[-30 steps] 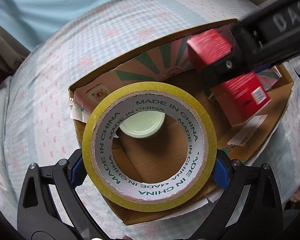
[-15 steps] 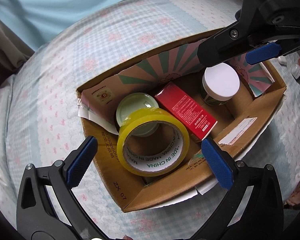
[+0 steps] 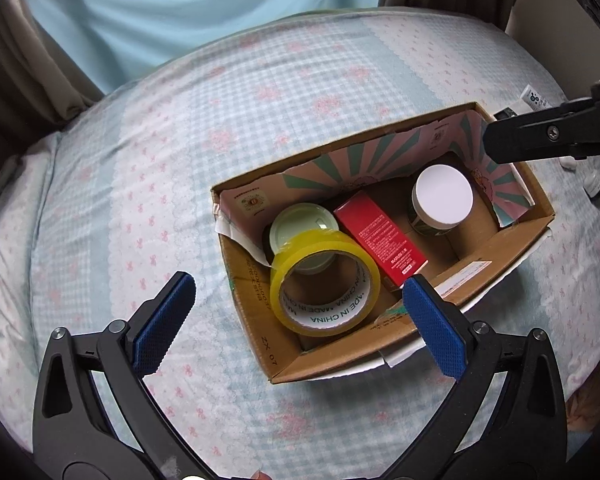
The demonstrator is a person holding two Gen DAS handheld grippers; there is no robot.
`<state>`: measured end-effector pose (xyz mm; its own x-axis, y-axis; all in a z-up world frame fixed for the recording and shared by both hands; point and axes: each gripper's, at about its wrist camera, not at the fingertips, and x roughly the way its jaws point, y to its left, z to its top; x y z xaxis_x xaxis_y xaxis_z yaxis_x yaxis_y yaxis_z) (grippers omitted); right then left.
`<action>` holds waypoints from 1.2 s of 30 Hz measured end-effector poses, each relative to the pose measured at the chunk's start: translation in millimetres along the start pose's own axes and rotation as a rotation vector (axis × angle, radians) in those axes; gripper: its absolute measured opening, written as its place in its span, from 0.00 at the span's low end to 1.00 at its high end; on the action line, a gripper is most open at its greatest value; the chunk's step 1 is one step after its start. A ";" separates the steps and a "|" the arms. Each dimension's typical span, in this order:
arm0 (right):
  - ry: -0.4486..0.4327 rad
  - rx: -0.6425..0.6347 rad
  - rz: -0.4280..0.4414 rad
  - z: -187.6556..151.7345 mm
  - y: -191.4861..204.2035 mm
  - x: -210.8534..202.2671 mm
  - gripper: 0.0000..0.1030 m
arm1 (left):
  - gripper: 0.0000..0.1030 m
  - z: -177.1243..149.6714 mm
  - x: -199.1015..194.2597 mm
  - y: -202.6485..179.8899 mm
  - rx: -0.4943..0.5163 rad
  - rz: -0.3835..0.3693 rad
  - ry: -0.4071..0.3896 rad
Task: Organize rigid objects
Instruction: 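Lower the tape and red box into the cardboard box and release both, then move both tools toward the white remote and earbud case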
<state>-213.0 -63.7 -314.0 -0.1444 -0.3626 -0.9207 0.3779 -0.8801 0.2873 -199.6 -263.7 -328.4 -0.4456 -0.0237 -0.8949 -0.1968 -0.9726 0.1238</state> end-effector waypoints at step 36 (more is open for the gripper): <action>-0.198 0.354 -0.381 -52.5 -280.9 -204.4 1.00 | 1.00 198.7 -30.9 -290.7 0.317 -0.239 -0.092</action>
<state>-241.7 273.7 -220.4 -0.3925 -0.0188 -0.9196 -0.0605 -0.9971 0.0462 -302.2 65.7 -251.5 -0.4281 0.2287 -0.8743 -0.5575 -0.8282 0.0564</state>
